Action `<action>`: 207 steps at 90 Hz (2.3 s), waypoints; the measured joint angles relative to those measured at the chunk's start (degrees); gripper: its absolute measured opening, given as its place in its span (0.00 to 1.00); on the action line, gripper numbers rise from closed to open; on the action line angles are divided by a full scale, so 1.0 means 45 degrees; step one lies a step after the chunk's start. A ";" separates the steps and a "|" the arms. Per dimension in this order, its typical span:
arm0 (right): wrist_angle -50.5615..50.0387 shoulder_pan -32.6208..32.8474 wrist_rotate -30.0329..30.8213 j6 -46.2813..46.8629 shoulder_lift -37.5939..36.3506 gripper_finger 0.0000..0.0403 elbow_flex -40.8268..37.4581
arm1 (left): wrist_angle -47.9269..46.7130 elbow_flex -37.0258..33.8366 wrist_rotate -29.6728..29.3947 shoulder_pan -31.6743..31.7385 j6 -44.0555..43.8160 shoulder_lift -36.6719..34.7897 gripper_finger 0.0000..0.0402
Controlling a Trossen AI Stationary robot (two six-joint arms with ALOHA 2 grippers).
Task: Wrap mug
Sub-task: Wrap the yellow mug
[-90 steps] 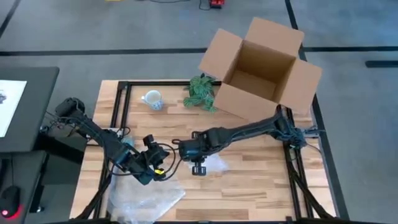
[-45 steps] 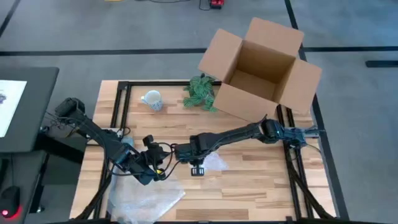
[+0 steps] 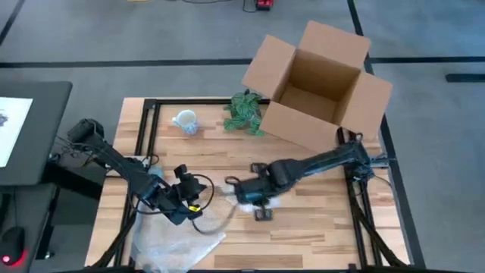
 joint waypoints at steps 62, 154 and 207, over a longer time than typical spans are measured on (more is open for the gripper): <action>0.6400 0.0884 -0.0117 0.3002 -0.2328 0.14 -1.0551 | 0.2608 -0.2511 0.0472 0.0946 0.0077 0.0000 0.00; 1.3727 0.0553 0.4036 0.0451 -0.3246 0.14 -1.0833 | 0.9987 -0.3597 0.2967 0.3215 0.4274 0.1640 0.00; 1.4152 0.0475 0.3949 0.0256 -0.3246 0.14 -1.0823 | 1.1678 -0.3294 0.3483 0.3278 0.5679 0.2876 0.00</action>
